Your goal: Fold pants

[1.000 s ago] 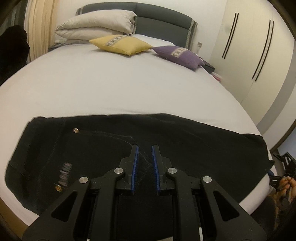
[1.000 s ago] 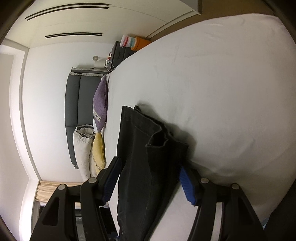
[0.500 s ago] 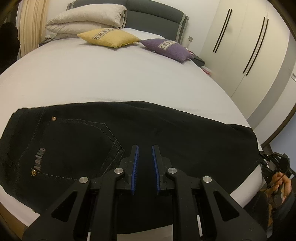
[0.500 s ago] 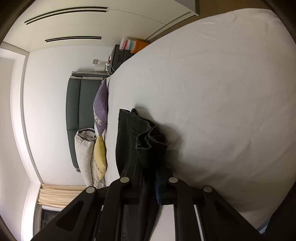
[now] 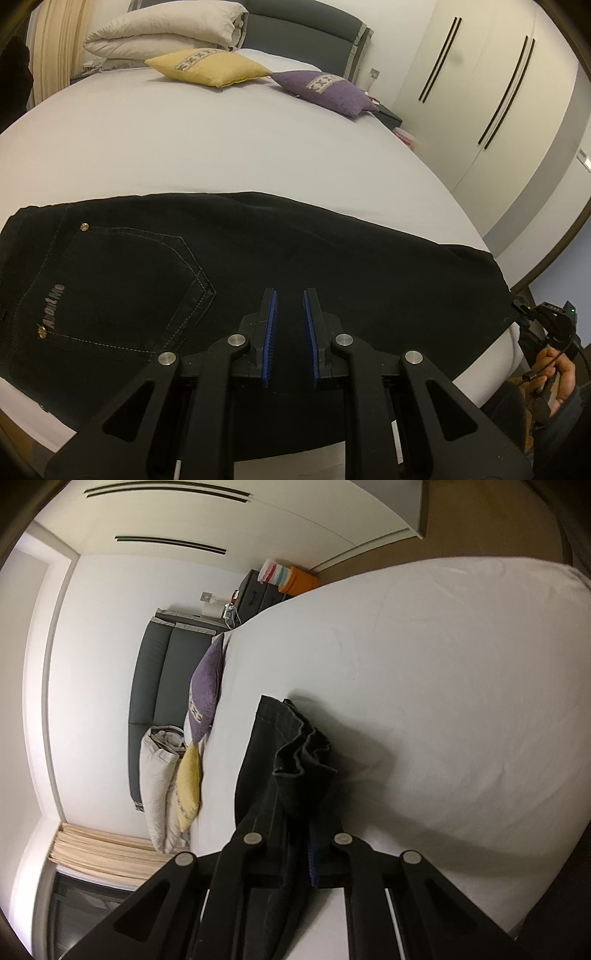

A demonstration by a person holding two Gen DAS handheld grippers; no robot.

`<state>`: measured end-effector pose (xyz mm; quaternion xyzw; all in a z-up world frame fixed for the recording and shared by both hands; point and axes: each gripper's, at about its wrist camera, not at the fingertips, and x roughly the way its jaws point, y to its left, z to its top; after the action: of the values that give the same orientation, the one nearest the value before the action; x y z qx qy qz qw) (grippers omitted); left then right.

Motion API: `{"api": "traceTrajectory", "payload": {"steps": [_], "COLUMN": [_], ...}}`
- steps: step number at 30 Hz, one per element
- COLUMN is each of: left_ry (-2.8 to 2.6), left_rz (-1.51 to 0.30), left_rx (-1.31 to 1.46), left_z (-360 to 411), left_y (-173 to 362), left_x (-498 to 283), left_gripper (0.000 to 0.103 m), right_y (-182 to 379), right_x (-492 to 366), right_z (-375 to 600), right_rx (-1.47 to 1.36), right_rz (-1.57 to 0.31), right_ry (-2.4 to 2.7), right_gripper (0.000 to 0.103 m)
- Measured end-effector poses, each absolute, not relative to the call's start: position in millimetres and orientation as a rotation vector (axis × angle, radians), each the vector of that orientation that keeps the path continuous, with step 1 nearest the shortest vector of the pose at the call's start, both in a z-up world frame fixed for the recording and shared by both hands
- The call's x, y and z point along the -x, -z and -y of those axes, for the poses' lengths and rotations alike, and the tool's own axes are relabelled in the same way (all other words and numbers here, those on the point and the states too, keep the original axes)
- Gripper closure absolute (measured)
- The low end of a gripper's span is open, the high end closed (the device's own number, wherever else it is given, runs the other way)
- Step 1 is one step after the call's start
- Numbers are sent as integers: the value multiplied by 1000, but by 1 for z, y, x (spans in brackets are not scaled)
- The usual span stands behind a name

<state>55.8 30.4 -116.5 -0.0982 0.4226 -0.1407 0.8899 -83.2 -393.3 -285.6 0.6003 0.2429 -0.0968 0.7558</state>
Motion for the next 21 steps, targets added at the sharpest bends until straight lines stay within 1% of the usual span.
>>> {"api": "traceTrajectory", "payload": {"steps": [3,5,7,9,11,12,14,15,16,17,18,21], "left_ry": [296,299,296,299,304,307,327,340,357,370,396,463], "left_rz": [-883,-884,-887,-892,-903,-909,-930,-938,-955,-963,-973,-1049], "left_rx": [217,230,250,280,316,335,386,408,446,477,522,602], "left_z": [-32,-35,-40,-46,-52,-54,-56,-57,-57,-56,-55,-41], "left_y": [119,121,122,124,128,130,135,137,141,143,146,157], "left_x": [-56,-57,-58,-59,-62,-63,-67,-68,-70,-72,-75,-92], "left_gripper": [89,89,89,89,89,88,82,68,48,41,36,35], "right_y": [275,256,231,202,183,186,198,209,215,222,227,230], "right_x": [79,70,54,29,2,-5,-9,-11,-11,-11,-9,-6], "right_z": [387,377,358,313,231,186,134,115,108,98,92,89], "right_rx": [-1250,-1163,-1017,-778,-407,-237,-76,-43,-34,-15,12,42], "right_rz": [-539,-545,-567,-619,-719,-763,-809,-836,-851,-864,-871,-859], "right_ry": [221,221,194,117,-7,-73,-151,-179,-191,-201,-205,-206], "right_gripper": [94,94,94,94,94,94,94,94,94,94,94,94]}}
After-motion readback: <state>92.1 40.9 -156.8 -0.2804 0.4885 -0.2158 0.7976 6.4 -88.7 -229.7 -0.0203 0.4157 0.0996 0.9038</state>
